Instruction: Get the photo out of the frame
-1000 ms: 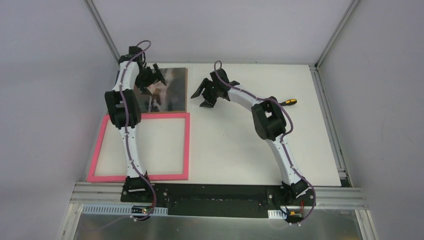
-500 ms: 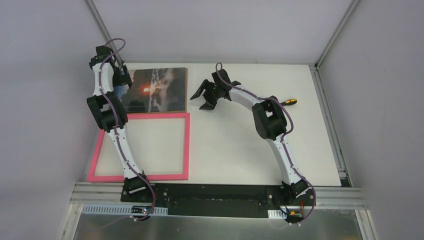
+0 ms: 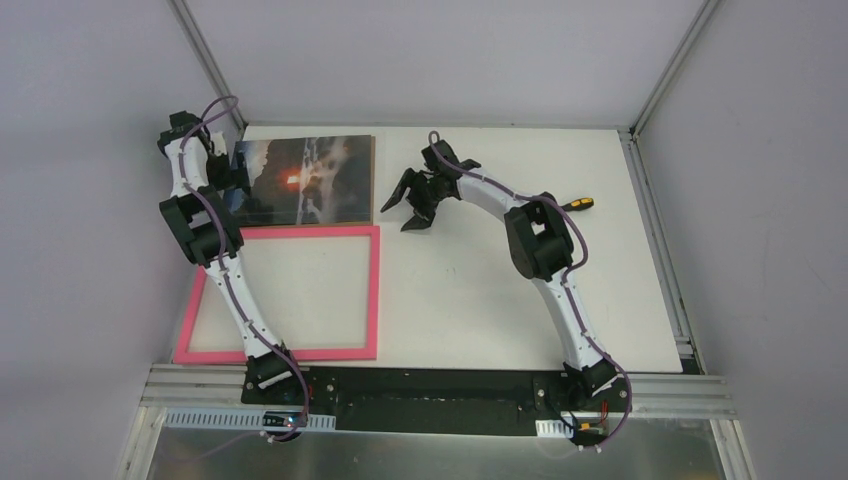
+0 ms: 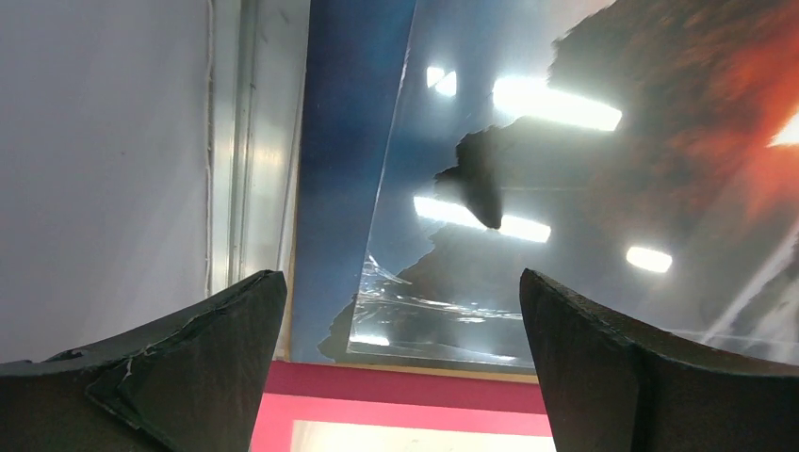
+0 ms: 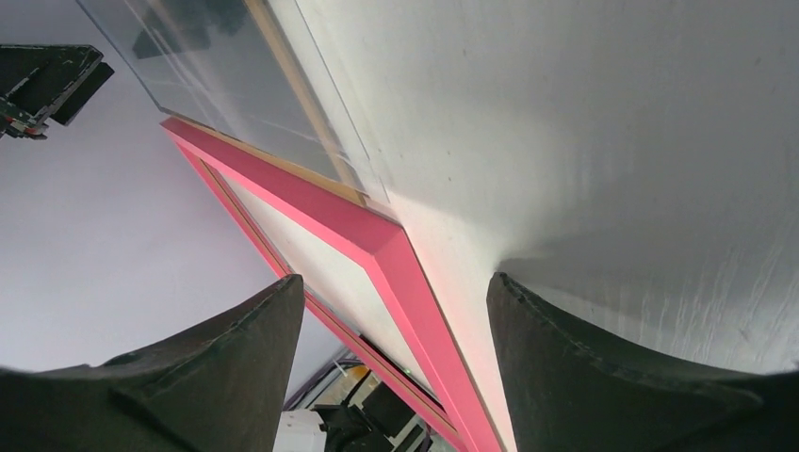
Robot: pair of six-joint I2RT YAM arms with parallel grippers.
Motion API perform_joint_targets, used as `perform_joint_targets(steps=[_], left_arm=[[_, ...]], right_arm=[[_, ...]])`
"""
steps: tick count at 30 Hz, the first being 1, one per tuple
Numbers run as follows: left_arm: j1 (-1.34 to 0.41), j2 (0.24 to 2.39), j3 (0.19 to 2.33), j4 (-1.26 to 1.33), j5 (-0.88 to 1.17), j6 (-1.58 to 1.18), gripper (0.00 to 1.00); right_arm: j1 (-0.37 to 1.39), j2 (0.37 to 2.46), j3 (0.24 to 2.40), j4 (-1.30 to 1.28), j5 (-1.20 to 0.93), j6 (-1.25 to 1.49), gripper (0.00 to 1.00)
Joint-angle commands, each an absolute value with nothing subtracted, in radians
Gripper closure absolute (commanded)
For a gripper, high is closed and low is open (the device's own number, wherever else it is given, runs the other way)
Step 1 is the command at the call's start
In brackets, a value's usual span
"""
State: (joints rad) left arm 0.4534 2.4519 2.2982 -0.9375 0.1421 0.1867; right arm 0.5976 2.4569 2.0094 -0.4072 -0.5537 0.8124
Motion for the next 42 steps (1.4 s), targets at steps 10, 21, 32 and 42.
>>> perform_joint_targets(steps=[10, 21, 32, 42], left_arm=[[0.491, 2.558, 2.392, -1.105, 0.301, 0.265, 0.01], [0.439, 2.562, 2.345, -1.119, 0.381, 0.198, 0.01], [0.421, 2.586, 2.338, -1.120, 0.330, 0.088, 0.01], [0.422, 2.606, 2.325, -1.120, 0.294, 0.026, 0.01]], right_arm=[[0.602, 2.476, 2.195, -0.621, -0.576, 0.731, 0.25], [0.578, 2.523, 2.212, -0.533, -0.572, 0.809, 0.25], [0.484, 2.575, 2.283, -0.550, -0.359, 0.641, 0.18], [0.502, 2.775, 2.487, -0.341, -0.305, 0.725, 0.15]])
